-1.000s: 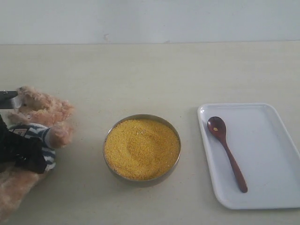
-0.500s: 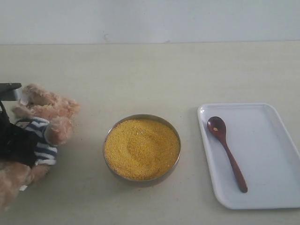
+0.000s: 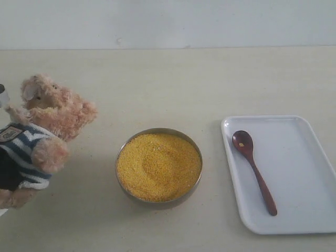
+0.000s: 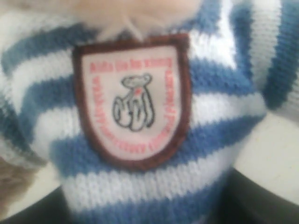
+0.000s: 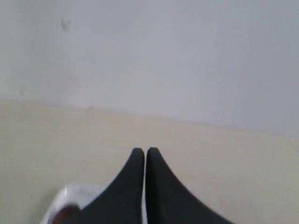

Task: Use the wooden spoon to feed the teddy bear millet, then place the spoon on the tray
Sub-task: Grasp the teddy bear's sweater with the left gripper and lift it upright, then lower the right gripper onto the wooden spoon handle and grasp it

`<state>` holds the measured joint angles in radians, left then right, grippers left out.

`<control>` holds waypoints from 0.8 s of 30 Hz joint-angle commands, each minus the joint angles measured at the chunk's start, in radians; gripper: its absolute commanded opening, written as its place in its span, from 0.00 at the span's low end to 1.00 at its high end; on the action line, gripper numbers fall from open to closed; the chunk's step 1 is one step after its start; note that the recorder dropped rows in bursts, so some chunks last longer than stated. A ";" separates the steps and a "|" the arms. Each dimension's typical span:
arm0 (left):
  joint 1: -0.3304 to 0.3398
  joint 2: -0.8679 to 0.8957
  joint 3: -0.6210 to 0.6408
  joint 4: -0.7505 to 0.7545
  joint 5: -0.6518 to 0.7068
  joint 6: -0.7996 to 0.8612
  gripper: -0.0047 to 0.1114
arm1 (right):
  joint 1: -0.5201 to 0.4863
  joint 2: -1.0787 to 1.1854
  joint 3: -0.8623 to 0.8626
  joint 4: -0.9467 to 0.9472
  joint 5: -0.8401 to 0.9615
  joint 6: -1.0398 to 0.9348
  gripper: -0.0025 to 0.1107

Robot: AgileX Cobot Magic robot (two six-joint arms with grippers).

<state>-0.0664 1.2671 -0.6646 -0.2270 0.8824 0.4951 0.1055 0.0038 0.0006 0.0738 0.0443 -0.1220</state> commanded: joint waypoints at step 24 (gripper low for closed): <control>-0.004 -0.062 0.024 -0.112 -0.081 0.134 0.07 | 0.290 1.233 -0.864 -0.383 0.903 0.294 0.03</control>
<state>-0.0664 1.2149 -0.6427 -0.3366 0.8220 0.6287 0.3435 1.1180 -0.8201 -0.3520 0.7942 0.2229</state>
